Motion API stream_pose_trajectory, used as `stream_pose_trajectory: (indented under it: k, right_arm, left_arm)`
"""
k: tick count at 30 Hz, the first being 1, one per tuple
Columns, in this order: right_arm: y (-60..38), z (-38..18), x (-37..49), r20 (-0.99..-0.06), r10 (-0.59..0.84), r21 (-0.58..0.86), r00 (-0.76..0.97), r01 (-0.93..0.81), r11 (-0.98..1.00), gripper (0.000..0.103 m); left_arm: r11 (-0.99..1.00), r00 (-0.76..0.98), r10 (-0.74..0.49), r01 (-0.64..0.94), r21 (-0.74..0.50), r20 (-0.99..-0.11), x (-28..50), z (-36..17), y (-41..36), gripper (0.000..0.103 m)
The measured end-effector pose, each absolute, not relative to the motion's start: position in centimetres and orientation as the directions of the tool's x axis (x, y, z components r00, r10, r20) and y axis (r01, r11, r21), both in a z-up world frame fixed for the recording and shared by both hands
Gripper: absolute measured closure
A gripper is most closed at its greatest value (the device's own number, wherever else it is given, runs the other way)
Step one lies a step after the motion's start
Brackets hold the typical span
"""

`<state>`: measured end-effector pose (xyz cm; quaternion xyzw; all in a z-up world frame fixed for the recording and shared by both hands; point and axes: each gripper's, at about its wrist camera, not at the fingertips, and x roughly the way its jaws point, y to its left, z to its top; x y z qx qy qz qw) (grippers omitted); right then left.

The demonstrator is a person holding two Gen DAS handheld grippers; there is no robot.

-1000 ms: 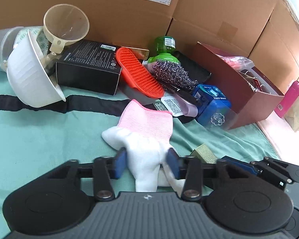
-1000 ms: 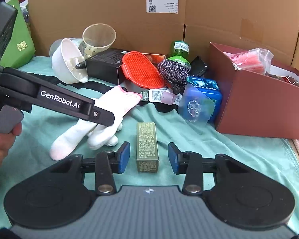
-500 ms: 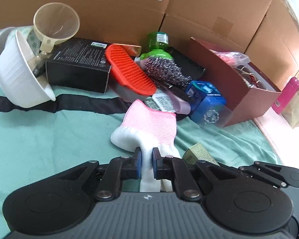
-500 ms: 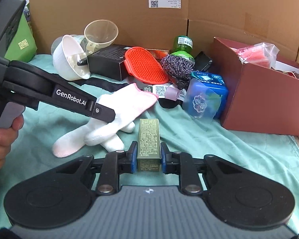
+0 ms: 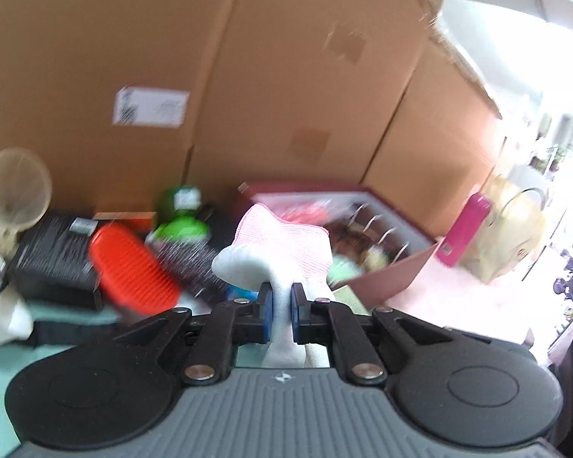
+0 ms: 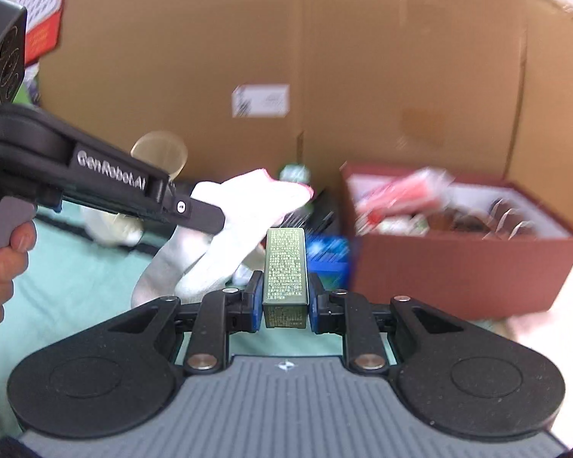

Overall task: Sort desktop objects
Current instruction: 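Carry the gloves with the left gripper while the right gripper carries the olive box over the bin, then open the right gripper and the left gripper to drop both items into the box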

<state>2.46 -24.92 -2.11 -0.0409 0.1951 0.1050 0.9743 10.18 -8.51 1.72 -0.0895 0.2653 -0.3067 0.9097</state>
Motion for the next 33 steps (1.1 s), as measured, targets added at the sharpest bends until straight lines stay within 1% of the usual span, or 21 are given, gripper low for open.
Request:
stream_pose_trajectory:
  k: [3,5,7,10,14,21,26,29,30,31,32,33]
  right_arm:
    - [-26.7,-0.6,2.9,-0.344,0.137,-0.053,0.929,-0.165,0.985,0.082]
    - [-28.0,0.2,3.4,-0.318,0.1,-0.056,0.943,-0.124,0.991,0.082]
    - [-29.3,0.8,4.1,-0.298,0.058,-0.055,0.953,-0.077,0.996,0.082]
    - [-31.4,1.6,5.2,-0.274,-0.003,-0.059,0.962,-0.013,0.998,0.082]
    - [-34.1,2.1,7.1,-0.251,-0.09,-0.076,0.964,0.073,0.994,0.082]
    - [-37.8,1.0,11.7,-0.276,-0.165,-0.072,0.947,0.151,0.986,0.082]
    - [-38.9,-0.7,14.6,-0.311,-0.171,-0.087,0.935,0.151,0.985,0.082]
    - [-39.3,-1.8,16.2,-0.333,-0.162,-0.095,0.929,0.138,0.986,0.081]
    - [-39.4,-2.1,16.5,-0.336,-0.163,-0.097,0.928,0.138,0.986,0.081]
    - [-39.5,-2.4,16.8,-0.339,-0.165,-0.099,0.926,0.139,0.985,0.081]
    - [-39.5,-2.6,16.9,-0.34,-0.168,-0.104,0.925,0.14,0.985,0.078]
    - [-39.4,-2.7,16.8,-0.338,-0.169,-0.111,0.926,0.139,0.984,0.072]
  left_arm:
    - [0.772,0.674,-0.636,0.559,-0.302,-0.377,10.9,4.2,-10.7,0.095]
    - [0.755,0.664,-0.656,0.579,-0.31,-0.359,11.8,5.2,-12.3,0.095]
    - [0.736,0.648,-0.677,0.59,-0.332,-0.349,12.8,5.9,-13.8,0.095]
    - [0.722,0.641,-0.692,0.609,-0.329,-0.332,14.2,6.2,-15.9,0.095]
    - [0.703,0.616,-0.711,0.619,-0.35,-0.339,16.5,5.5,-18.8,0.095]
    - [0.717,0.599,-0.695,0.616,-0.327,-0.397,19.9,2.5,-23.0,0.095]
    - [0.733,0.597,-0.676,0.607,-0.307,-0.433,21.6,0.6,-24.5,0.095]
    - [0.734,0.594,-0.674,0.61,-0.301,-0.439,22.1,0.1,-25.0,0.094]
    - [0.732,0.593,-0.675,0.612,-0.299,-0.439,22.1,0.0,-24.9,0.092]
    - [0.727,0.591,-0.68,0.618,-0.298,-0.433,22.0,-0.1,-24.8,0.087]
    - [0.718,0.585,-0.689,0.629,-0.298,-0.427,21.8,0.0,-24.6,0.068]
    - [0.708,0.579,-0.7,0.638,-0.302,-0.418,21.6,0.1,-24.4,0.045]
